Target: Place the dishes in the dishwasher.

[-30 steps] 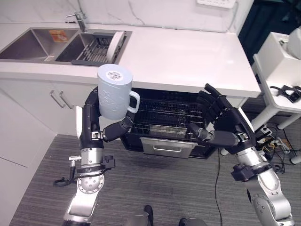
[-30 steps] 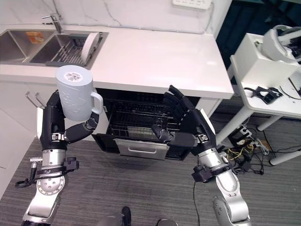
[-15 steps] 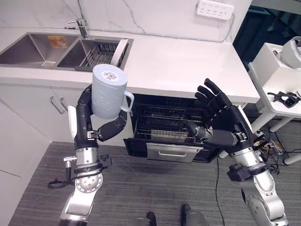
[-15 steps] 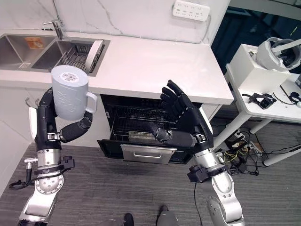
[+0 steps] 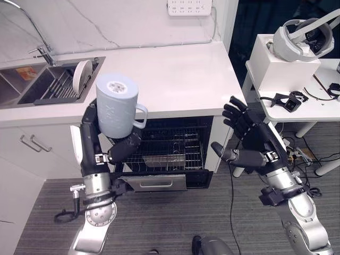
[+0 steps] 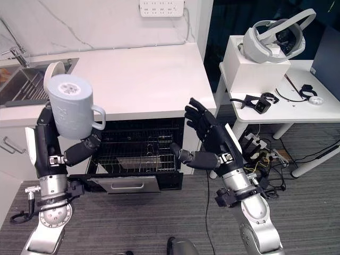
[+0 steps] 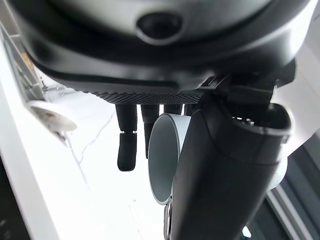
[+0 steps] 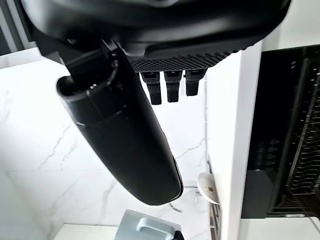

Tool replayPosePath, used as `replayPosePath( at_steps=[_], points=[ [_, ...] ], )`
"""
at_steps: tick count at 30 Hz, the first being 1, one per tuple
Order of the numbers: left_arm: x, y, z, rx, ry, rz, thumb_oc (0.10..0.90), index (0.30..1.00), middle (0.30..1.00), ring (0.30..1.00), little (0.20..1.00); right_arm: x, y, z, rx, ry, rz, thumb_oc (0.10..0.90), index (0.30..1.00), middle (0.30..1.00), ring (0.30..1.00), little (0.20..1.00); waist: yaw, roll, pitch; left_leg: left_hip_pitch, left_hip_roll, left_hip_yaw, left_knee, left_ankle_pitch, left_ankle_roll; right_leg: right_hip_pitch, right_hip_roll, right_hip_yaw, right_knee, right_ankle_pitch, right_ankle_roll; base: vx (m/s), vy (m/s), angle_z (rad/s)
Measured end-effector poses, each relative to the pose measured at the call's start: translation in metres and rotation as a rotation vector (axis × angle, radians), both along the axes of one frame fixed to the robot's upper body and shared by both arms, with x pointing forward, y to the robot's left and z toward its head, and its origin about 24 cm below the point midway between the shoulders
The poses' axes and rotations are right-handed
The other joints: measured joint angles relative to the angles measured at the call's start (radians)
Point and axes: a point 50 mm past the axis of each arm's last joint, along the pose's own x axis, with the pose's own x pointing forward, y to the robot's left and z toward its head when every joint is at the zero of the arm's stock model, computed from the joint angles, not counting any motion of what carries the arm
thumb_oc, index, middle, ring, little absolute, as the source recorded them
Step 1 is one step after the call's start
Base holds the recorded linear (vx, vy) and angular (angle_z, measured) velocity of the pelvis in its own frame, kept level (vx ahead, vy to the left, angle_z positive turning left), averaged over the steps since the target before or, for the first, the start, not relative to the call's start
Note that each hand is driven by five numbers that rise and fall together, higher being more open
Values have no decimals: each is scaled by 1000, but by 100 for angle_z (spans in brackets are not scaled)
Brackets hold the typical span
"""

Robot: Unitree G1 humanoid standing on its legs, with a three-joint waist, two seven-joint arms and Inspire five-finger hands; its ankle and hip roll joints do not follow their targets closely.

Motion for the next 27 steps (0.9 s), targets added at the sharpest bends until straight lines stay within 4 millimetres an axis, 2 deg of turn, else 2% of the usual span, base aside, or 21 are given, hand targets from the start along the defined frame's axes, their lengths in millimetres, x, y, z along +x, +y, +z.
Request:
replayPosePath(
  at_steps=[1,2,3,4,5,6,7,9,11,13,14,16,18,19,20,23,27],
  points=[
    [1,-4,0,1,-4,-25,400,300,300,300,300,3,2,-4,4,17,7,800,900,900,900,900,3,5,0,-56,-1,1,4,-13,1,5,14,-16,-23,0,30,133,386,65],
    [5,-12,-1,-9,-2,-57,400,300,300,300,300,3,-1,-8,2,31,-5,800,900,900,900,900,-10,54,13,-120,29,-25,20,-12,-1,12,18,-75,8,-42,172,149,393,87],
    [10,-17,2,1,-17,-89,400,300,300,300,300,3,-3,-7,-5,31,-13,800,900,900,900,900,-21,67,16,-169,40,-43,35,-5,-17,11,-19,-67,45,-75,112,108,296,69],
    [14,-19,4,4,-31,-101,400,300,300,300,300,6,-3,-7,-16,38,-6,800,900,900,900,900,1,64,24,-179,32,-64,27,-3,-10,-2,-15,-45,84,-80,34,137,322,3],
    [12,-19,1,1,-18,-101,400,300,300,300,300,6,-3,-8,-24,51,3,800,900,900,900,900,19,75,20,-169,29,-59,24,-7,-1,1,-18,-30,80,-85,37,164,330,-51],
    [12,-18,2,11,-22,-101,400,300,300,300,300,4,-4,-9,-23,56,0,800,900,900,900,900,13,65,24,-156,12,-59,29,-8,0,15,-23,-13,74,-82,57,205,406,-48],
    [14,-18,4,12,-35,-104,400,300,300,300,300,2,-8,-12,-18,68,-19,800,900,900,900,900,0,78,16,-156,2,-52,45,-14,12,31,-29,-9,57,-77,70,240,465,-45],
    [13,-18,4,13,-33,-115,400,300,300,300,300,-4,-15,-16,-15,93,-56,800,900,900,900,900,-13,56,14,-96,-58,-44,-4,52,51,73,-62,49,11,-55,104,231,475,-53],
    [15,-20,5,22,-31,-138,400,300,300,300,300,-6,-13,-15,-12,95,-46,800,900,900,900,900,-20,32,13,-82,-93,-27,11,30,89,113,-98,50,-37,-33,144,153,330,-10],
    [18,-21,9,34,-42,-151,400,300,300,300,300,-4,-10,-14,11,97,-31,800,900,900,900,900,-17,7,12,-77,-117,-25,23,18,109,139,-120,43,-63,-17,157,122,265,15],
    [19,-20,11,43,-51,-151,400,300,300,300,300,-2,-7,-13,39,97,-20,800,900,900,900,900,-14,-6,13,-69,-127,-23,23,14,115,149,-128,44,-83,-3,158,130,242,10],
    [22,-16,16,83,-66,-142,400,300,300,300,300,3,0,-10,120,99,19,800,900,900,900,900,10,-12,12,-33,-133,-5,5,1,135,184,-135,43,-119,54,164,133,182,-11],
    [22,-10,20,107,-82,-111,400,300,300,300,300,5,2,-10,154,108,37,800,900,900,900,900,9,-13,12,-1,-133,-2,-25,-1,139,198,-135,38,-118,106,186,146,113,-10],
    [21,-7,21,131,-94,-81,400,300,300,300,300,5,3,-12,184,122,51,800,900,900,900,900,5,-9,15,7,-129,-11,-27,-16,163,185,-124,60,-90,116,207,94,-8,-5],
    [23,-4,21,145,-96,-63,400,300,300,300,300,2,4,-16,209,140,59,800,900,900,900,900,2,-12,13,15,-126,-12,-34,-21,157,165,-108,86,-58,90,214,59,-46,-2],
    [28,1,17,137,-86,-25,400,300,300,300,300,-3,3,-23,227,184,78,800,900,900,900,900,-2,-23,11,15,-145,-14,-41,-17,158,86,-88,101,-73,31,179,31,-101,8],
    [27,-5,15,188,-118,15,400,300,300,300,300,2,8,-24,233,233,128,800,900,900,900,900,-17,-30,8,17,-158,-11,-31,-14,163,37,-112,94,-110,40,173,36,-182,11]
  ],
)
